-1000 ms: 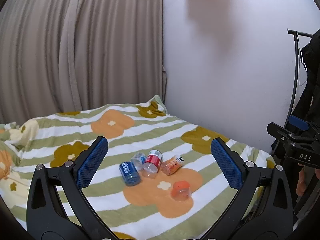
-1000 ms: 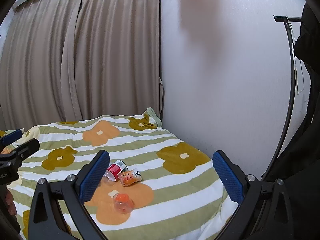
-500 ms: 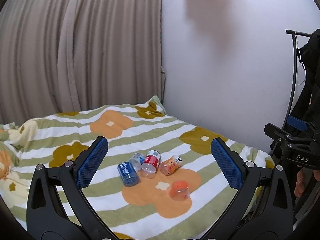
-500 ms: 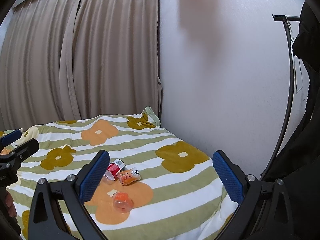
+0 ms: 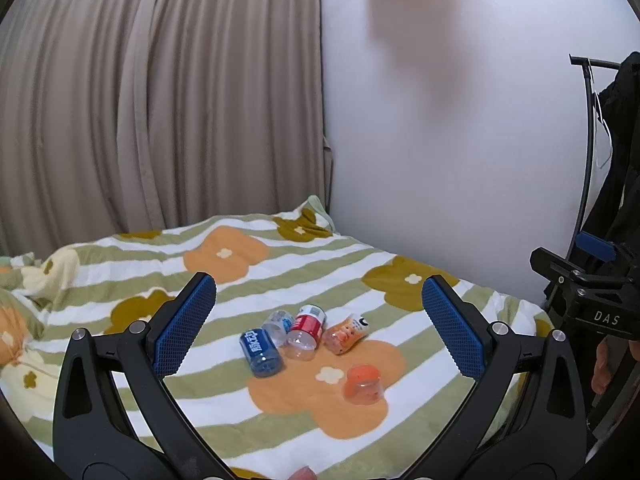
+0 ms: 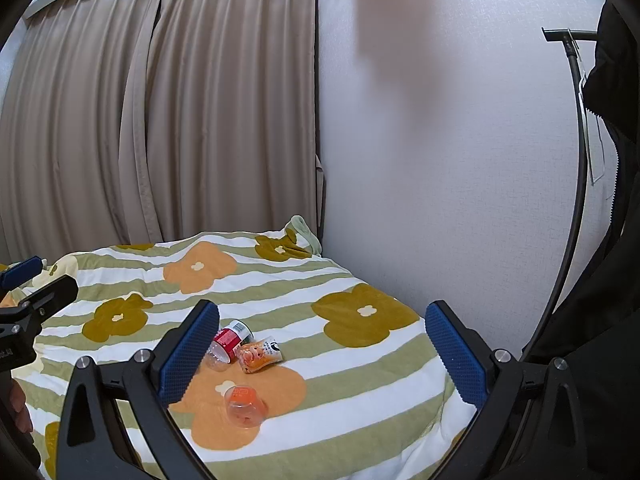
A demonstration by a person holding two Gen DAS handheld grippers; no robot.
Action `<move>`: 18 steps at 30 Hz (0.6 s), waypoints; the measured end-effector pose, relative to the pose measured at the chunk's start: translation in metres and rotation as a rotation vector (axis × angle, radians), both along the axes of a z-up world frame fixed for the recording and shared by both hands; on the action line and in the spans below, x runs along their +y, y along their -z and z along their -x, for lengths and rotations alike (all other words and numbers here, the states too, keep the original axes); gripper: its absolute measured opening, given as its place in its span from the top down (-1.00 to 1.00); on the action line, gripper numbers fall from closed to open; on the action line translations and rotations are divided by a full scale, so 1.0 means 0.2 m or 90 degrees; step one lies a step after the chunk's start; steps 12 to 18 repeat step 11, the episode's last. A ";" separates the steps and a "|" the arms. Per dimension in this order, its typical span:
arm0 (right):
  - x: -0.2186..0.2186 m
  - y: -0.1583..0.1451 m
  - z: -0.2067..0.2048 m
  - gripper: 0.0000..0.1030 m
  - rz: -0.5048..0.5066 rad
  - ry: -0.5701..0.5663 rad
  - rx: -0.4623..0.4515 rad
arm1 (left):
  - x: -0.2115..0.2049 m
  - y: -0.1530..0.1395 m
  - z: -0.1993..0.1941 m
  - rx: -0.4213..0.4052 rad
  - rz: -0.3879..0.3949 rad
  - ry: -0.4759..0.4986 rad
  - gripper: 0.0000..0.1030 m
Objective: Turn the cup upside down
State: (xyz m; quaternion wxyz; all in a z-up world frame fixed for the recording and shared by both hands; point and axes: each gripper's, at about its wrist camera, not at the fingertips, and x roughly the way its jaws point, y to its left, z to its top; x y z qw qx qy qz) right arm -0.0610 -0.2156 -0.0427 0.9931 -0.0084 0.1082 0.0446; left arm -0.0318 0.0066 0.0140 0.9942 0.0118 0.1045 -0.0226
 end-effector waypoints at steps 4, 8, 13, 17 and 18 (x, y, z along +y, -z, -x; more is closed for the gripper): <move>-0.01 0.00 -0.01 -0.99 0.000 0.000 0.000 | 0.00 -0.02 0.02 -0.017 -0.002 0.000 -0.99; -0.01 0.00 -0.01 -0.99 -0.001 -0.002 0.002 | -0.01 -0.03 0.04 -0.035 -0.004 -0.004 -0.99; -0.01 0.00 -0.01 -0.99 0.000 -0.001 0.003 | -0.01 -0.03 0.06 -0.052 -0.009 -0.012 -0.99; -0.01 0.00 -0.01 -0.99 0.000 -0.001 0.003 | -0.01 -0.03 0.06 -0.052 -0.009 -0.012 -0.99; -0.01 0.00 -0.01 -0.99 0.000 -0.001 0.003 | -0.01 -0.03 0.06 -0.052 -0.009 -0.012 -0.99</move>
